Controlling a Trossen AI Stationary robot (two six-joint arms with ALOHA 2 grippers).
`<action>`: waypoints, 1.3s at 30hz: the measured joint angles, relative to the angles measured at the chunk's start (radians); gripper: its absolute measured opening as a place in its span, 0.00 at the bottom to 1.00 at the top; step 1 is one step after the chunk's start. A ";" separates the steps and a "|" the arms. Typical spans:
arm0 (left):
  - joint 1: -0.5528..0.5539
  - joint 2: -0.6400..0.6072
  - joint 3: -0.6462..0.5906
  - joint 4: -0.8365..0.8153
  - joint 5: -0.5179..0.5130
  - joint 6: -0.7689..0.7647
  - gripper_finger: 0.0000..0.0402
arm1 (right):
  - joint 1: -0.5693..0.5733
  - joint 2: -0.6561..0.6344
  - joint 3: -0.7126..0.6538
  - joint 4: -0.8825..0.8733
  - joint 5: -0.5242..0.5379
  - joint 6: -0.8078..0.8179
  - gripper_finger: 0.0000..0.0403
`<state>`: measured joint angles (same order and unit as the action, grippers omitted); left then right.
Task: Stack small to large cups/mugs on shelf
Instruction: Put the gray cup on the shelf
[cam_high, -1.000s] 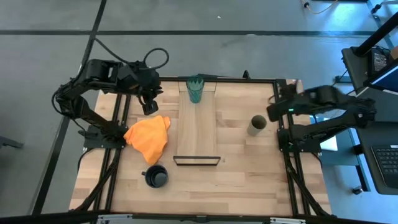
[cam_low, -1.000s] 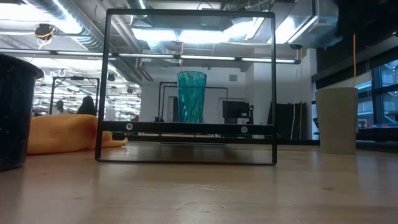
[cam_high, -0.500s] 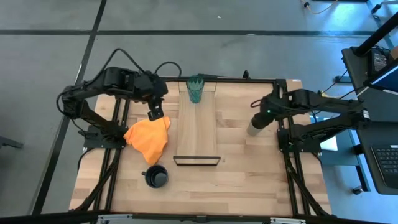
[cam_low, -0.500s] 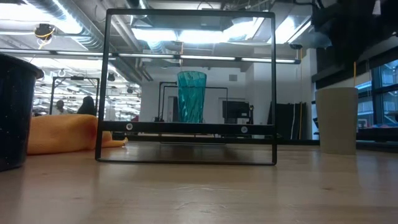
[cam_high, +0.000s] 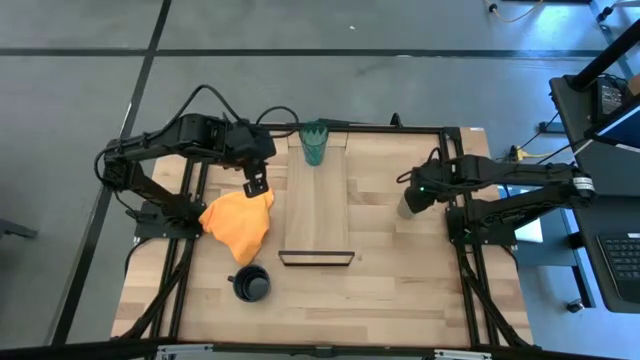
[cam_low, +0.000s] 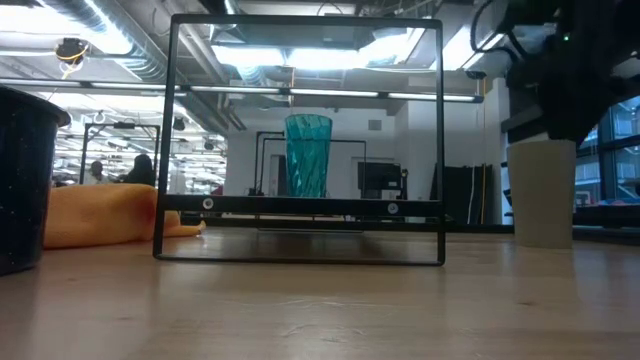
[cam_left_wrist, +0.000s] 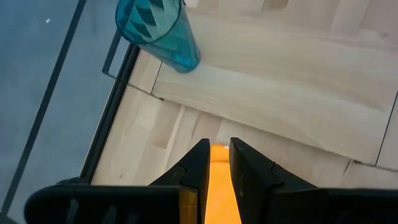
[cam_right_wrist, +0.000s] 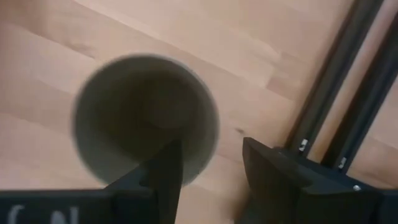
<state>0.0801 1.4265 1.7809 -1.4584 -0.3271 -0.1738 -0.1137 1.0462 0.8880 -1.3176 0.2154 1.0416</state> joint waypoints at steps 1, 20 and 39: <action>0.000 0.000 0.000 0.007 0.000 0.000 0.14 | -0.003 0.000 -0.010 0.002 0.000 0.003 0.42; 0.000 0.000 0.000 0.042 0.000 0.027 0.14 | -0.015 0.000 -0.094 0.134 -0.006 0.027 0.26; 0.000 0.000 0.000 0.061 -0.001 0.037 0.14 | -0.015 0.034 0.104 0.088 -0.004 -0.056 0.02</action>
<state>0.0803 1.4265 1.7809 -1.3975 -0.3279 -0.1370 -0.1284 1.0804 0.9919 -1.2298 0.2115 0.9860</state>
